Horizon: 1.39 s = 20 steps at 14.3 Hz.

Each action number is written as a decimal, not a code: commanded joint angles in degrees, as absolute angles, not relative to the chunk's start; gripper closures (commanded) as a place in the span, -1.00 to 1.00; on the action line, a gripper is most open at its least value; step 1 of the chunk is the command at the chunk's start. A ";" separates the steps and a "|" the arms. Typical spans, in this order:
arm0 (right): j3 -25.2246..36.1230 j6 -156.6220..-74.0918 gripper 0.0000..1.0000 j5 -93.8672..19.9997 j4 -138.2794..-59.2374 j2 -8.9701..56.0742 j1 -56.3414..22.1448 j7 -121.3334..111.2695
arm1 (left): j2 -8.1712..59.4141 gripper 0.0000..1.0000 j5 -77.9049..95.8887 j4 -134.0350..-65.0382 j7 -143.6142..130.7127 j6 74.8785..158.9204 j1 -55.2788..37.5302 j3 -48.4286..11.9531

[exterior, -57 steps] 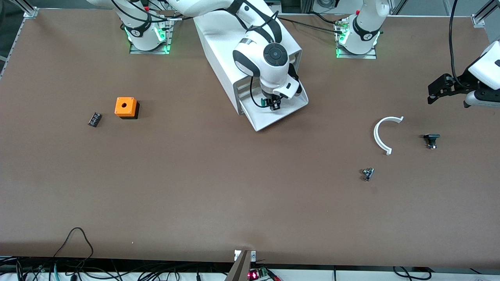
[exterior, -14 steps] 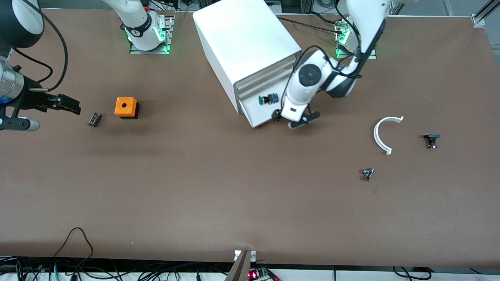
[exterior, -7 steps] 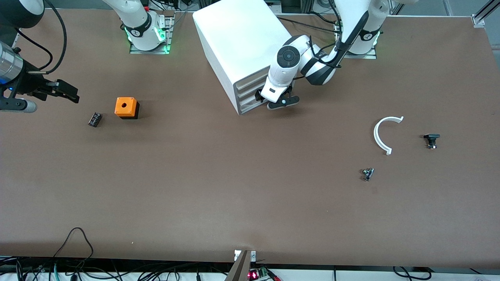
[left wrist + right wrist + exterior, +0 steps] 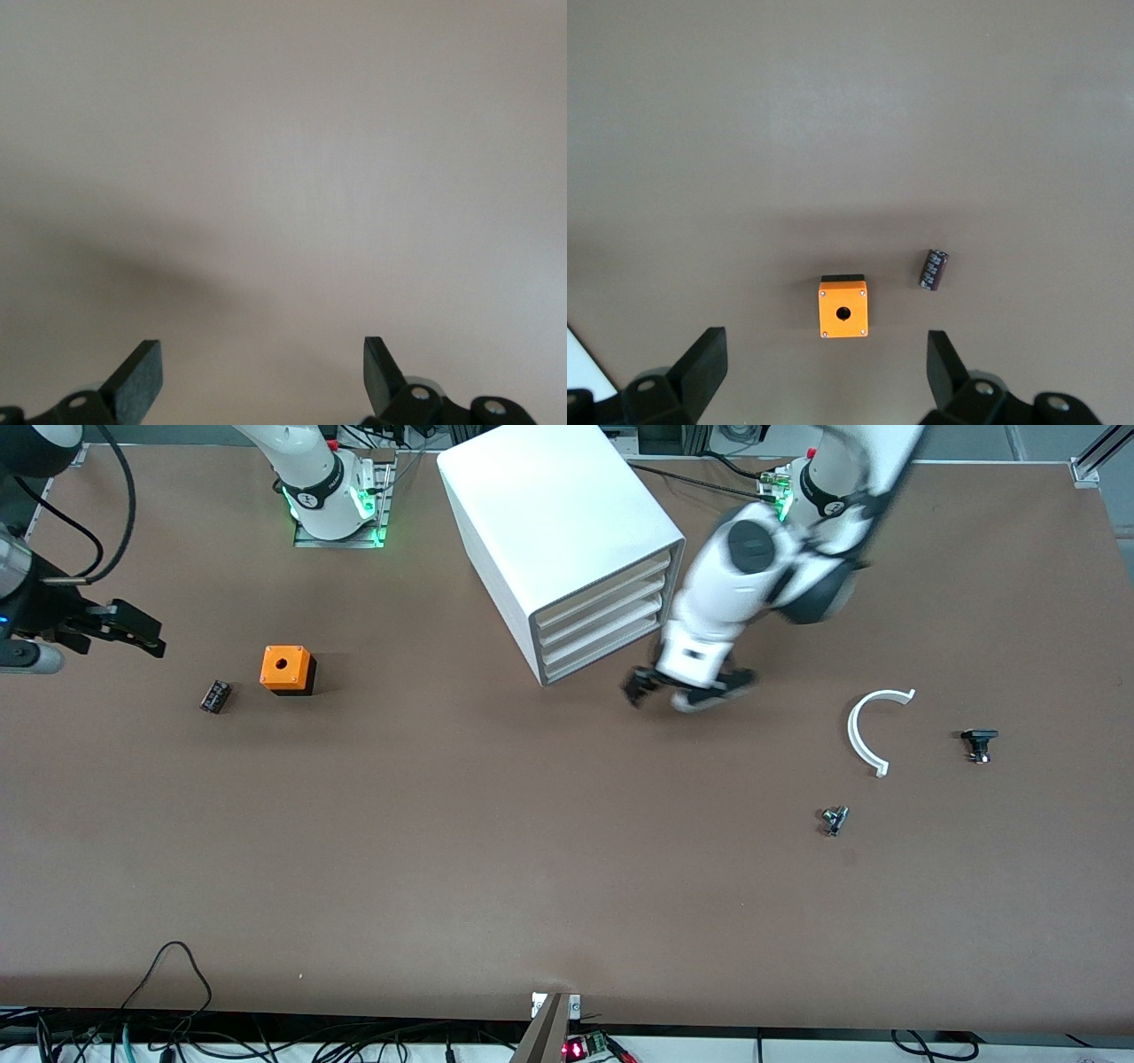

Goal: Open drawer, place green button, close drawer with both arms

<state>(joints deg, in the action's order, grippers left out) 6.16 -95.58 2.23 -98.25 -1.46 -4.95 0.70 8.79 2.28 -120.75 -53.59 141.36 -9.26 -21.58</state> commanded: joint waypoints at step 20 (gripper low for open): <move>7.29 -95.27 -1.00 1.85 -97.74 -2.02 -4.83 -3.08 | -9.85 -1.00 -0.79 -105.47 2.90 101.07 -2.55 2.37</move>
